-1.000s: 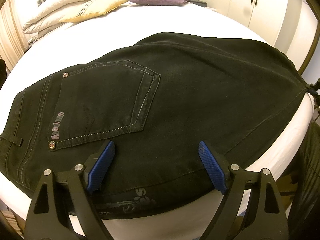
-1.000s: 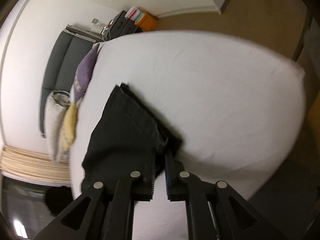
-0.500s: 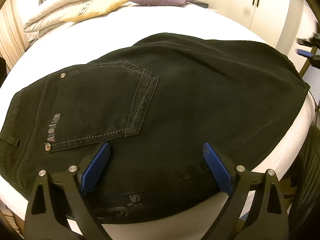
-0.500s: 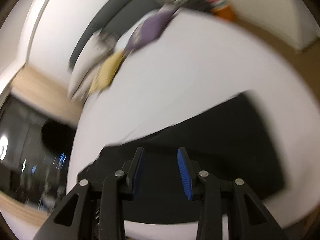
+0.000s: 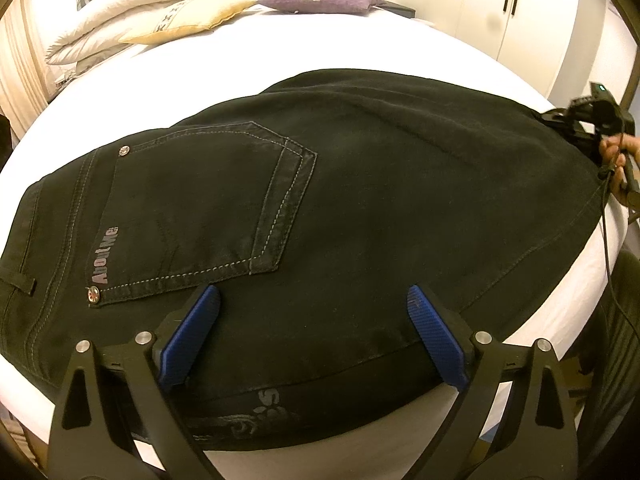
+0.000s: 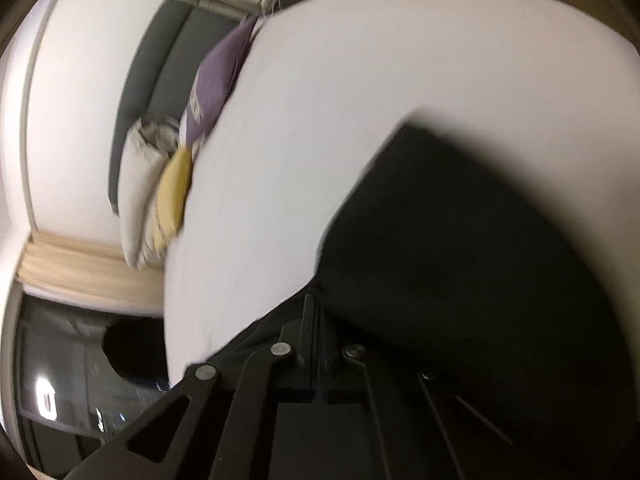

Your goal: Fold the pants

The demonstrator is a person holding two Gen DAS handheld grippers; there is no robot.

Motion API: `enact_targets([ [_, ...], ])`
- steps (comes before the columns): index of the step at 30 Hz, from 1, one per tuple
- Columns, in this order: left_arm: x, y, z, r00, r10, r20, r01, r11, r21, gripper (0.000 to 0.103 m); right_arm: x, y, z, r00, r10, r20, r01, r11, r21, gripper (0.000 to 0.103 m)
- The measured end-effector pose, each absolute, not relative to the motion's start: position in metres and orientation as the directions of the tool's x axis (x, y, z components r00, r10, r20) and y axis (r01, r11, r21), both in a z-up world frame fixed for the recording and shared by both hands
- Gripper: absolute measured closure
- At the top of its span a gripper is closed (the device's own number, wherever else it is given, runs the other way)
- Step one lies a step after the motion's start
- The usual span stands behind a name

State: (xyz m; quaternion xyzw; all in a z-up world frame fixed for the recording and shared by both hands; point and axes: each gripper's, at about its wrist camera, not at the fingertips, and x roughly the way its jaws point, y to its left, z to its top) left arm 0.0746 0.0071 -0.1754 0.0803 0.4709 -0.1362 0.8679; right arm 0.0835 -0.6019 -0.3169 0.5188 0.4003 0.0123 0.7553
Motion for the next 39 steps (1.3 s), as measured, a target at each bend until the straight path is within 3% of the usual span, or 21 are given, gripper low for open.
enact_targets([
  [5, 0.072, 0.007, -0.176, 0.522, -0.154, -0.839, 0.305, 0.952, 0.016, 0.007, 0.006, -0.658, -0.299, 0.741, 0.149, -0.655, 0.551, 0.421, 0.72, 0.103],
  [7, 0.071, 0.006, -0.176, 0.523, -0.148, -0.839, 0.302, 0.953, 0.021, 0.007, -0.027, -0.672, -0.286, 0.731, 0.086, -0.677, 0.598, 0.397, 0.696, 0.097],
  [10, 0.07, 0.003, -0.175, 0.528, -0.142, -0.837, 0.294, 0.956, 0.023, 0.007, -0.046, -0.657, -0.254, 0.781, 0.154, -0.605, 0.485, 0.459, 0.744, 0.091],
  [12, 0.071, 0.001, -0.176, 0.532, -0.137, -0.835, 0.286, 0.958, 0.025, 0.005, -0.053, -0.628, -0.236, 0.811, 0.27, -0.519, 0.36, 0.468, 0.807, 0.074],
  [13, 0.071, -0.001, -0.176, 0.535, -0.133, -0.834, 0.282, 0.959, 0.028, 0.005, -0.054, -0.612, -0.228, 0.807, 0.327, -0.492, 0.304, 0.483, 0.821, 0.071],
  [15, 0.072, -0.004, -0.176, 0.538, -0.127, -0.833, 0.279, 0.96, 0.033, 0.004, -0.049, -0.589, -0.223, 0.785, 0.399, -0.473, 0.24, 0.508, 0.827, 0.063],
  [17, 0.071, -0.004, -0.176, 0.538, -0.128, -0.833, 0.279, 0.96, 0.033, 0.004, -0.039, -0.576, -0.239, 0.736, 0.417, -0.534, 0.284, 0.526, 0.802, 0.056],
  [19, 0.069, -0.004, -0.176, 0.535, -0.131, -0.834, 0.281, 0.959, 0.029, 0.004, -0.041, -0.585, -0.276, 0.665, 0.386, -0.639, 0.433, 0.497, 0.752, 0.062],
  [20, 0.068, -0.004, -0.176, 0.535, -0.133, -0.835, 0.281, 0.959, 0.027, 0.004, -0.05, -0.591, -0.291, 0.665, 0.392, -0.636, 0.466, 0.447, 0.763, 0.102],
  [21, 0.066, -0.002, -0.175, 0.534, -0.138, -0.834, 0.282, 0.959, 0.021, 0.004, -0.062, -0.598, -0.3, 0.674, 0.384, -0.631, 0.491, 0.405, 0.771, 0.103],
  [22, 0.065, -0.001, -0.174, 0.534, -0.143, -0.833, 0.283, 0.959, 0.017, 0.004, -0.078, -0.609, -0.304, 0.704, 0.382, -0.599, 0.481, 0.363, 0.798, 0.103],
  [25, 0.059, 0.004, -0.169, 0.539, -0.153, -0.828, 0.279, 0.96, 0.005, 0.004, -0.101, -0.62, -0.283, 0.699, 0.303, -0.648, 0.506, 0.432, 0.747, 0.103],
  [29, 0.056, 0.01, -0.141, 0.618, -0.162, -0.769, 0.255, 0.967, 0.001, 0.004, -0.099, -0.617, -0.232, 0.747, 0.26, -0.612, 0.433, 0.508, 0.745, 0.083],
  [30, 0.06, 0.011, -0.134, 0.63, -0.17, -0.758, 0.253, 0.968, -0.007, 0.004, -0.091, -0.608, -0.223, 0.757, 0.28, -0.591, 0.399, 0.518, 0.757, 0.073],
  [32, 0.074, 0.011, -0.125, 0.64, -0.171, -0.749, 0.255, 0.967, -0.003, 0.004, -0.063, -0.576, -0.207, 0.753, 0.376, -0.541, 0.296, 0.54, 0.788, 0.065],
  [37, 0.12, 0.029, -0.121, 0.655, -0.118, -0.747, 0.212, 0.977, 0.031, 0.004, 0.046, -0.451, -0.197, 0.604, 0.659, -0.448, 0.043, 0.534, 0.844, 0.062],
  [39, 0.141, 0.044, -0.125, 0.626, -0.095, -0.774, 0.184, 0.983, 0.028, 0.004, 0.077, -0.405, -0.204, 0.528, 0.707, -0.471, 0.024, 0.542, 0.84, 0.062],
])
